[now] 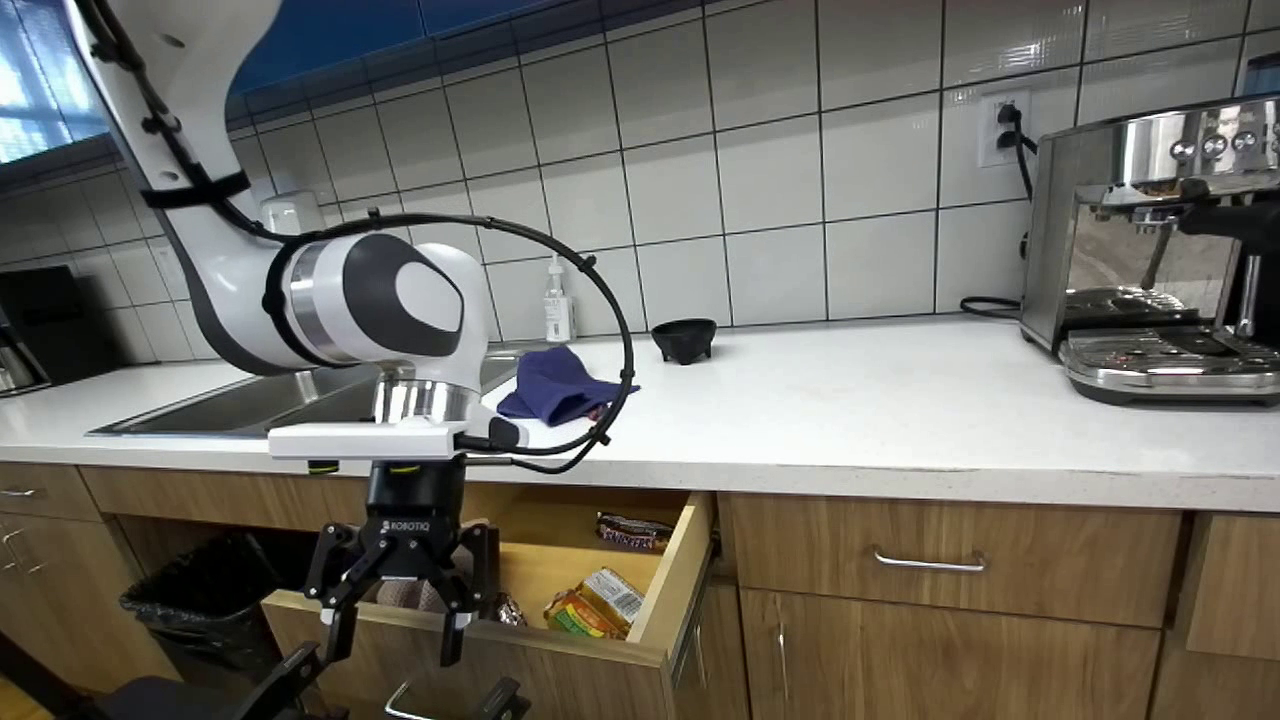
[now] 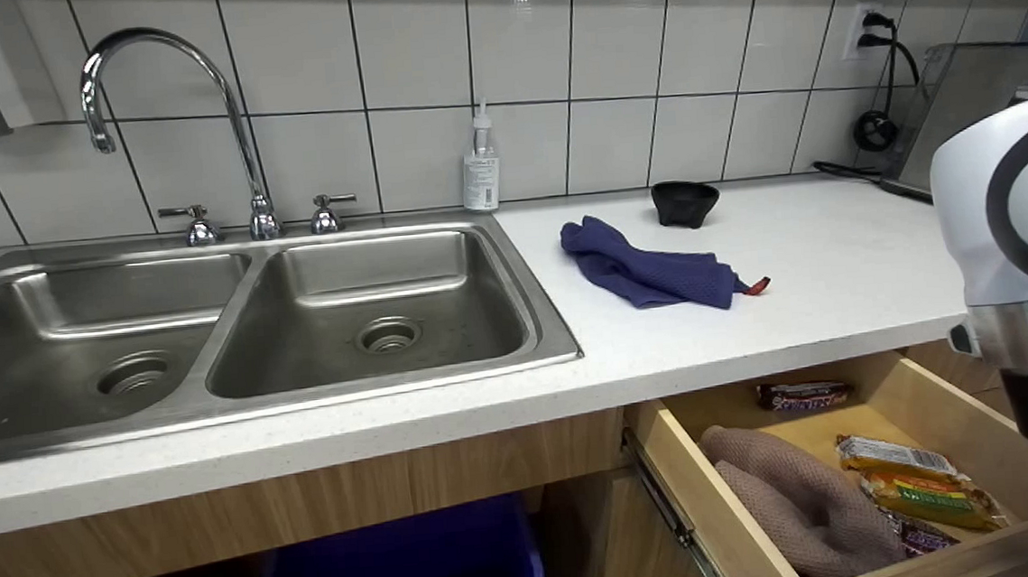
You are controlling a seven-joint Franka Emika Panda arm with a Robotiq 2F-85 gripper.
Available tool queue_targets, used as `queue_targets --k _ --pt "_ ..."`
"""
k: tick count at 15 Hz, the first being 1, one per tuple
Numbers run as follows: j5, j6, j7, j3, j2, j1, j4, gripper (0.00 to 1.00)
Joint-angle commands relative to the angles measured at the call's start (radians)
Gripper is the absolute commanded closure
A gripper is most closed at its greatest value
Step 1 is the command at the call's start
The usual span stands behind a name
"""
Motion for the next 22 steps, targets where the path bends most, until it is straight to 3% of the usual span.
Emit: queue_targets --k 1,9,22 --pt "-0.026 0.036 0.06 -0.001 0.038 -0.009 0.021 0.0" --pt "-0.02 0.188 0.099 -0.004 0.131 -0.009 0.051 0.0" --pt "0.006 0.236 0.116 0.004 0.151 -0.015 0.09 0.0"
